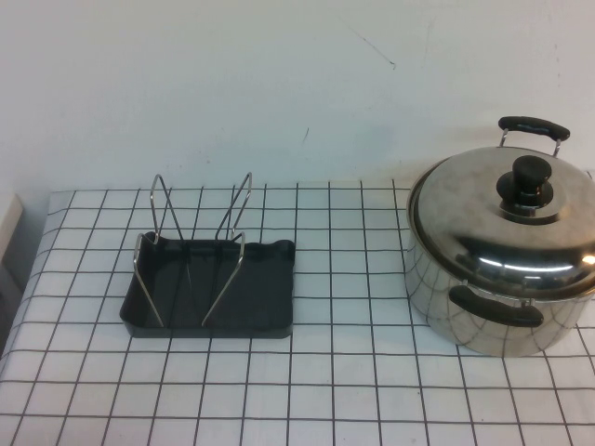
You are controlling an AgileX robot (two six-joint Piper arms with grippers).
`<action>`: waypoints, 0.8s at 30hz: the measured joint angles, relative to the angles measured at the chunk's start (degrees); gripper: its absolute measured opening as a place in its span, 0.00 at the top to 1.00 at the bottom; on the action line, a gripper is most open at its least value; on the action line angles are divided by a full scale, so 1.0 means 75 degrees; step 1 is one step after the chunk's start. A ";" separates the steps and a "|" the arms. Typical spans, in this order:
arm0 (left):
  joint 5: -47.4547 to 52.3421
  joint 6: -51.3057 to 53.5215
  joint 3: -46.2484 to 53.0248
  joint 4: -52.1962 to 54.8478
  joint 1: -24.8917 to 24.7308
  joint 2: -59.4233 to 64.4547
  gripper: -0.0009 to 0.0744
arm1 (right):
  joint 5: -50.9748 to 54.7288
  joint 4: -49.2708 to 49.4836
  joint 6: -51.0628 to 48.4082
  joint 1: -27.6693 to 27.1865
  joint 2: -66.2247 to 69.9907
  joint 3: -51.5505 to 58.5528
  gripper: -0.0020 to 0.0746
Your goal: Put pot lid on rack
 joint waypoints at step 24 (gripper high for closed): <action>-0.5372 -0.0315 0.0005 0.0000 0.0000 0.0000 0.99 | -0.7846 -0.0418 0.0715 0.0000 0.0000 0.0016 0.98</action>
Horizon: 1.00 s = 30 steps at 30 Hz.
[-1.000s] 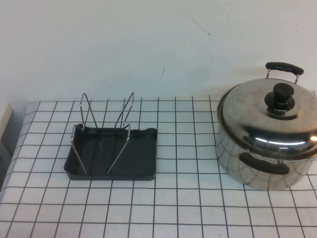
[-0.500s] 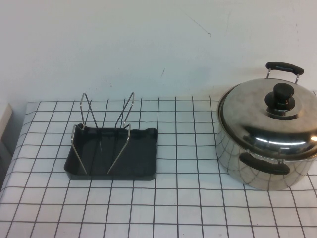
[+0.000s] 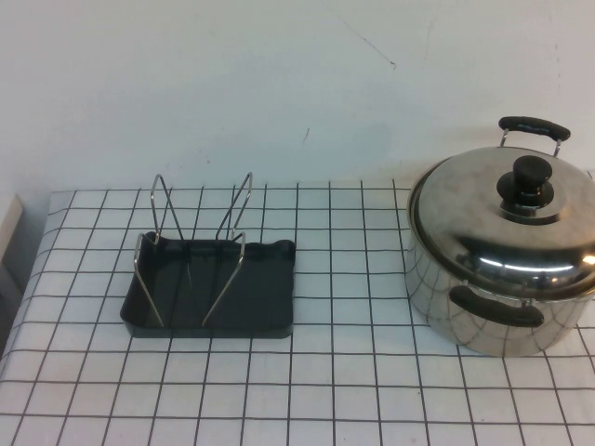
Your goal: Put pot lid on rack
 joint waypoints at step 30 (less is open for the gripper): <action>0.5149 -0.0480 -0.3589 -0.0385 0.0000 0.2370 0.99 | 0.3636 -0.4750 0.4369 0.0000 0.4387 -0.3594 0.98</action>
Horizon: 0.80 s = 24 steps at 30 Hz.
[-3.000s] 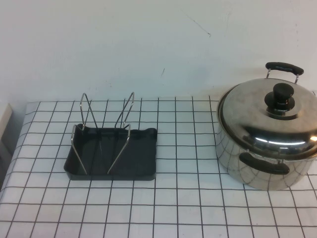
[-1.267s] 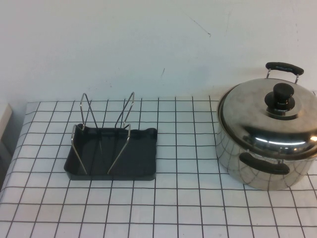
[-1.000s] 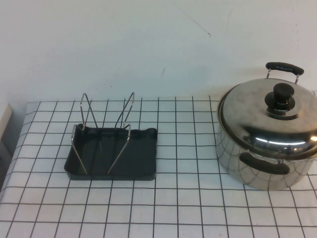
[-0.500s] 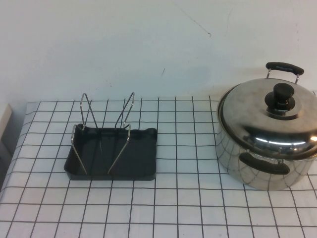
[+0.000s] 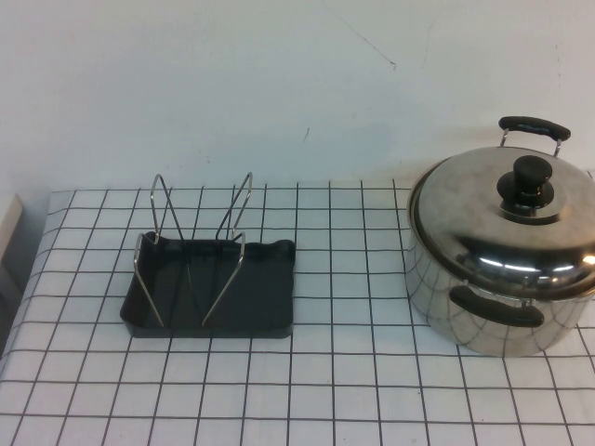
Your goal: Put pot lid on rack
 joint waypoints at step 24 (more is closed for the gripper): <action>0.0042 0.0678 0.0000 -0.0228 0.0000 0.1232 0.99 | -0.4563 -0.2898 0.0933 0.0000 0.6911 -0.2823 0.89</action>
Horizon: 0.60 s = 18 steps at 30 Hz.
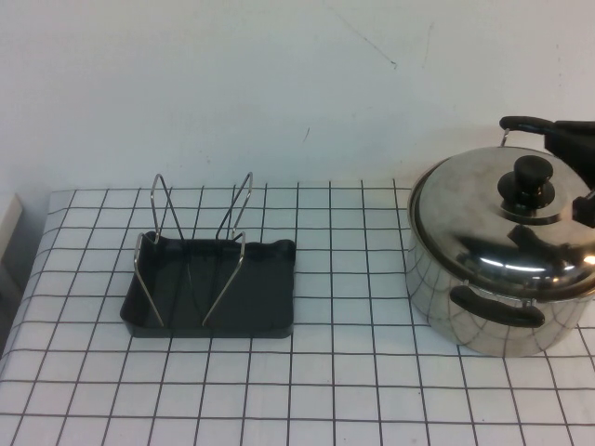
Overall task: Put pot lid on rack
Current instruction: Open the pot
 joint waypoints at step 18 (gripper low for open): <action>-0.0244 0.0157 0.0000 -0.0970 0.0000 0.0720 0.99 | -0.1451 0.2449 -0.1531 0.0000 0.2136 -0.0194 0.12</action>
